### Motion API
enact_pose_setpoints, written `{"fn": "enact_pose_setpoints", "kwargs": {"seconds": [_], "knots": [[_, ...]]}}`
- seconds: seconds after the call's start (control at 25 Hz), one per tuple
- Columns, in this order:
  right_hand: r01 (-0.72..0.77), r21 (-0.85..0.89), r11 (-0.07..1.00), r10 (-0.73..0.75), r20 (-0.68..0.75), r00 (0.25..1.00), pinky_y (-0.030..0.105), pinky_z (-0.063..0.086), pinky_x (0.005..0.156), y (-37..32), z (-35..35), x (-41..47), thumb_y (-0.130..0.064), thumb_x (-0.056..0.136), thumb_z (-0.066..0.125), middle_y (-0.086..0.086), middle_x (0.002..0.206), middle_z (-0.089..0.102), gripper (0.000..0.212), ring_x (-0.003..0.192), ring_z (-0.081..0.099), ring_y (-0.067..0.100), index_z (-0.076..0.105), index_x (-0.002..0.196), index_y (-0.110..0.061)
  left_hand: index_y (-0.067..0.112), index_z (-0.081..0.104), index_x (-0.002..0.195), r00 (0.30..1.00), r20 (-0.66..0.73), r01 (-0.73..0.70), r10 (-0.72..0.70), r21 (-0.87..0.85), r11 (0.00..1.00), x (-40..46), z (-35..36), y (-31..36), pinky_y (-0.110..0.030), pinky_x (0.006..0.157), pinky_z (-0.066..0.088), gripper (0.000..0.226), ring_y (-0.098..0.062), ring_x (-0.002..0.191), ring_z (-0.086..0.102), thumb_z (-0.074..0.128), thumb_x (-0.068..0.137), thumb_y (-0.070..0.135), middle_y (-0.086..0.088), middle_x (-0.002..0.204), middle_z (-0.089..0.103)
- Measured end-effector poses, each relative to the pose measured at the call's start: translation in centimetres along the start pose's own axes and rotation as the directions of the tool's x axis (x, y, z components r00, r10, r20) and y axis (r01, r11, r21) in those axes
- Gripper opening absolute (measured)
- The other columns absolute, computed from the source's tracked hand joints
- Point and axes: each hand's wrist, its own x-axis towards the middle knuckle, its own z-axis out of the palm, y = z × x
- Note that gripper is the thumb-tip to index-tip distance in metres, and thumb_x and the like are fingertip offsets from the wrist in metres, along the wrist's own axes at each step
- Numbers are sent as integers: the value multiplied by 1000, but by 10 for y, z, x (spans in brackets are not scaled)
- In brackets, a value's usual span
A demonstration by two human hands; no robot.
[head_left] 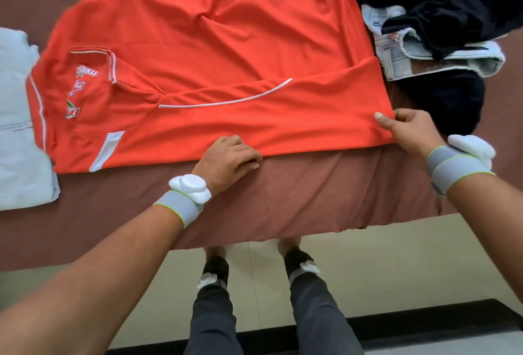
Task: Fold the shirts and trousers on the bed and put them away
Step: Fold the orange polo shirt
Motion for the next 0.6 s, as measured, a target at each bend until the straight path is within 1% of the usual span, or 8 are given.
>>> {"fn": "enact_pose_setpoints", "kwargs": {"seconds": [0.08, 0.12, 0.2, 0.28, 0.36, 0.44, 0.52, 0.6], "knots": [[-44, 103, 994, 42, 17, 999, 19, 45, 64, -6, 3, -1, -21, 88, 69, -5, 68, 66, 10, 59, 55, 2, 65, 81, -14, 16, 69, 110, 984, -61, 166, -168, -28, 986, -15, -14, -13, -36, 85, 43, 26, -21, 96, 53, 65, 89, 32, 3, 107, 70], [-61, 119, 991, 60, 14, 998, 14, 46, 59, -9, 1, 0, -15, 89, 68, -9, 66, 67, 4, 53, 55, -4, 65, 86, -15, 16, 67, 115, 946, -120, 298, -301, -41, 954, -27, -25, -23, -38, 90, 43, 31, -23, 101, 52, 66, 89, 32, 1, 113, 69], [-80, 51, 996, 82, -36, 996, 10, 46, 57, -13, 3, -6, -12, 88, 68, -2, 78, 70, 15, 53, 59, -7, 65, 103, -10, 16, 63, 123, 830, -207, 521, -518, -42, 852, -64, -51, -50, -41, 96, 42, 39, -27, 108, 52, 65, 88, 34, -1, 119, 66], [-41, -270, 962, -19, -218, 976, 27, 48, 80, -17, 11, -16, -16, 84, 69, 11, 103, 66, 33, 90, 68, 13, 60, 115, -11, 15, 59, 127, 800, -170, 585, -575, 8, 811, -94, -70, -73, -42, 100, 40, 46, -28, 113, 51, 60, 88, 40, -3, 123, 63], [148, -634, 759, -385, -254, 887, 44, 34, 97, -31, 40, -33, -20, 78, 64, 15, 128, 53, 50, 120, 50, 30, 49, 126, -16, 16, 54, 132, 822, -70, 568, -565, 45, 822, -104, -75, -82, -43, 104, 38, 55, -27, 120, 48, 55, 87, 47, -3, 129, 59], [504, -661, 557, -604, 95, 791, 52, 31, 105, -61, 108, -59, -27, 79, 57, 16, 144, 43, 61, 133, 39, 31, 44, 137, -13, 18, 48, 139, 820, -20, 572, -572, 66, 818, -110, -81, -87, -45, 108, 35, 65, -25, 129, 43, 53, 85, 54, -2, 137, 53], [703, -534, 470, -539, 457, 707, 57, 25, 112, -93, 178, -79, -33, 88, 55, 13, 157, 25, 68, 145, 23, 29, 31, 149, -15, 20, 39, 147, 827, 60, 555, -559, 79, 828, -111, -82, -88, -45, 112, 28, 79, -23, 138, 33, 53, 81, 62, -2, 146, 44], [756, -537, 375, -419, 629, 655, 57, 9, 117, -117, 245, -100, -40, 93, 52, 3, 163, 1, 76, 150, 2, 23, 10, 155, -22, 23, 32, 151, 817, 134, 544, -560, 140, 827, -129, -91, -100, -49, 114, 25, 88, -22, 144, 26, 50, 78, 68, -3, 153, 37]]}}
